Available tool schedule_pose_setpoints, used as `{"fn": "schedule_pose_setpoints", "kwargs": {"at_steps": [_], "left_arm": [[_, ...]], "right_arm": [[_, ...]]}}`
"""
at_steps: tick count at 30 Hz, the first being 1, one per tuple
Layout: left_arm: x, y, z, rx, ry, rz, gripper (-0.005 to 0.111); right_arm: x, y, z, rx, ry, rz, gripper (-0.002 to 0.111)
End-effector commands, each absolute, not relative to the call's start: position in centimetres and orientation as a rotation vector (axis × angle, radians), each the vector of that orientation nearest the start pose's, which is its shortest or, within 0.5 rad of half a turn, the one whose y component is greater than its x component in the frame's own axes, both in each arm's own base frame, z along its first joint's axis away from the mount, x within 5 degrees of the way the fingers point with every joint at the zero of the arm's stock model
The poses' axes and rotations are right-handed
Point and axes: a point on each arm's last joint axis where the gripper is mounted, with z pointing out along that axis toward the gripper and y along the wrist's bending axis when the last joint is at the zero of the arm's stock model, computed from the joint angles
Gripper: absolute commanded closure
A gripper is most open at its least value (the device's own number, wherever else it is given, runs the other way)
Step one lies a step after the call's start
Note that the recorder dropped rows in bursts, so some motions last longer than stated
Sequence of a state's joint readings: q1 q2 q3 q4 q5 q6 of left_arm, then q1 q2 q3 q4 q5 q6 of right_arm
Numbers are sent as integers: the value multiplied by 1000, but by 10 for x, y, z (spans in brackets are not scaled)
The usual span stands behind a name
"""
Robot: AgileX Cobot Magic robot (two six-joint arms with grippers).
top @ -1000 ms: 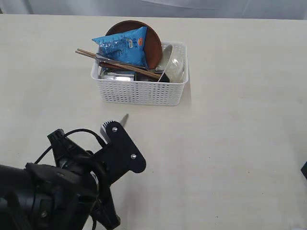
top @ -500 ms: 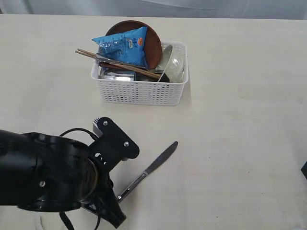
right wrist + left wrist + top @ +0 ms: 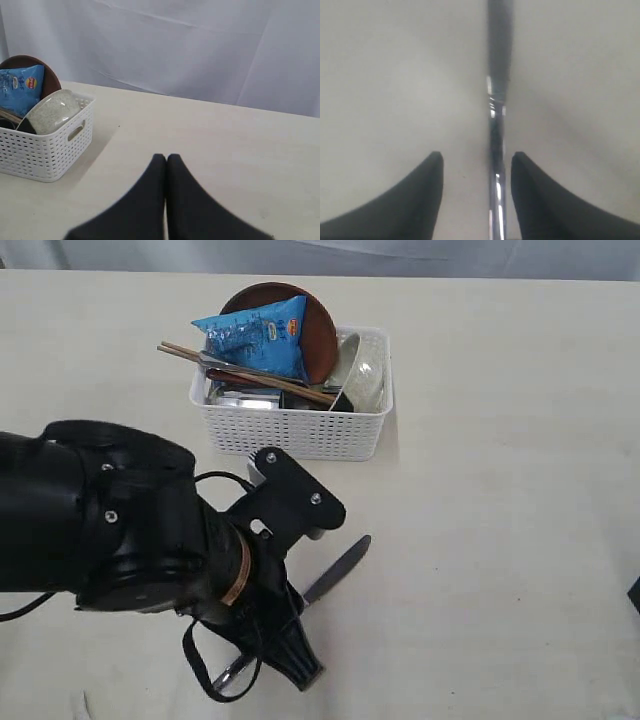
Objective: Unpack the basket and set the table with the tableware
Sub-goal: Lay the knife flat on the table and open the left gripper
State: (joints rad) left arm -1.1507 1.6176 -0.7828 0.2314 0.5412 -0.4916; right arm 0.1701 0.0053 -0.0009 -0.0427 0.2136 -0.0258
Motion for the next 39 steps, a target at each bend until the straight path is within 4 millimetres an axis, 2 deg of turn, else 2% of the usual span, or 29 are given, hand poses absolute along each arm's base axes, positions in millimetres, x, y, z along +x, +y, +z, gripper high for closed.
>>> {"fn": "schedule_pose_setpoints", "kwargs": {"at_steps": [1,11,17,20,24,26,31,39], "left_arm": [[115,-248,154,1249,2639,-203,65],[115,-251,138,1244,2632,-228,65],[115,-250,121,1276,2691,-151,65],[114,-249,118,1283,2699,-138,74],[115,-249,119,1313,2677,-128,103],[115,-249,119,1307,2680,-129,107],[117,-248,119,1199,2731,-139,107],[141,-236,119,798,2873,-157,107]], "right_arm": [[55,8,196,-185,1658,69,109],[55,8,196,-185,1658,69,109],[55,8,196,-185,1658,69,109],[55,8,196,-185,1658,69,109],[55,8,196,-185,1658,69,109],[55,8,196,-185,1658,69,109],[55,8,196,-185,1658,69,109],[55,8,196,-175,1659,78,109]]}}
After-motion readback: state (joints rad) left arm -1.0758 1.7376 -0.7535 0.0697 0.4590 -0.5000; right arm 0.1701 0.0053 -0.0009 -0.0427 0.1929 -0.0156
